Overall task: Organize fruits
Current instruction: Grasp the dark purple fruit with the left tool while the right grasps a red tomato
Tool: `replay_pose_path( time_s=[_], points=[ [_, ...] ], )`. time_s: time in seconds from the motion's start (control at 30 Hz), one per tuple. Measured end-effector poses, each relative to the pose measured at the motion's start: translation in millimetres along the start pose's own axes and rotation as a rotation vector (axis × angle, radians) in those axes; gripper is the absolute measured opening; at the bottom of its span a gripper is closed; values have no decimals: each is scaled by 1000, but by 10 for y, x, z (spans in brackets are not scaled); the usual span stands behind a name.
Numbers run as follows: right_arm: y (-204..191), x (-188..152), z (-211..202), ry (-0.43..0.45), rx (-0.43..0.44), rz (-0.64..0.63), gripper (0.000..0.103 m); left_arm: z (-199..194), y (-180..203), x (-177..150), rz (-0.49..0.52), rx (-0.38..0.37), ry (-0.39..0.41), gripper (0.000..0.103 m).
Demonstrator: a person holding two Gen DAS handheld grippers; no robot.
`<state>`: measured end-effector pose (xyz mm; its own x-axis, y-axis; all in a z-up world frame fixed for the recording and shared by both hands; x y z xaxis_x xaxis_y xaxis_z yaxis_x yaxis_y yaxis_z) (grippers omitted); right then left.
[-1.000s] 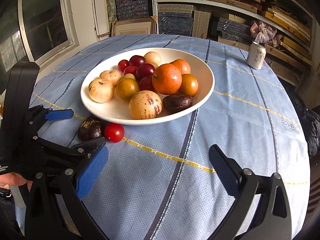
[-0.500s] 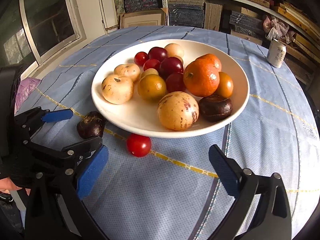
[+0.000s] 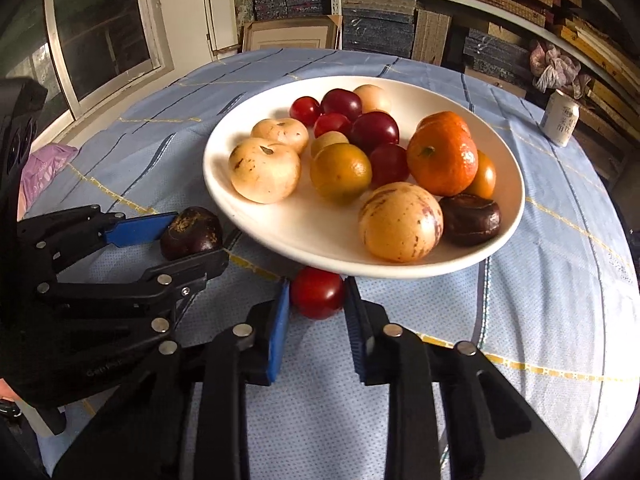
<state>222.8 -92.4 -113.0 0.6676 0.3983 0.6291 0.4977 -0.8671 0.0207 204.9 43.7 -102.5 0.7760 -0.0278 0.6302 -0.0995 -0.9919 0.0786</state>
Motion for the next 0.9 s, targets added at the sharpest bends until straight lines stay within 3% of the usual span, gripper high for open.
replay_pose_path(
  time_s=[0.47,0.9],
  points=[
    [165,-41,-308,57,23,100,26,-131,104,-60,12,-41,10,50],
    [263,137,-778,150,-45,104,26,-421,272,81,62,-45,61,50]
  ],
)
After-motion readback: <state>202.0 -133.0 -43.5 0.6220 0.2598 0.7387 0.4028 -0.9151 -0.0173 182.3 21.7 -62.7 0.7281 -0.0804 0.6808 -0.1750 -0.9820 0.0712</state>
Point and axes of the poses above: each gripper's, at about its wrist camera, not at the fingertips, and z roughly the way its jaws point, y to its right, x to its top, the point moved 2 cm from there along z, roughly the way its jaws point, and after that the axes turned 5 degrees about -z, right-handed, at the moved point
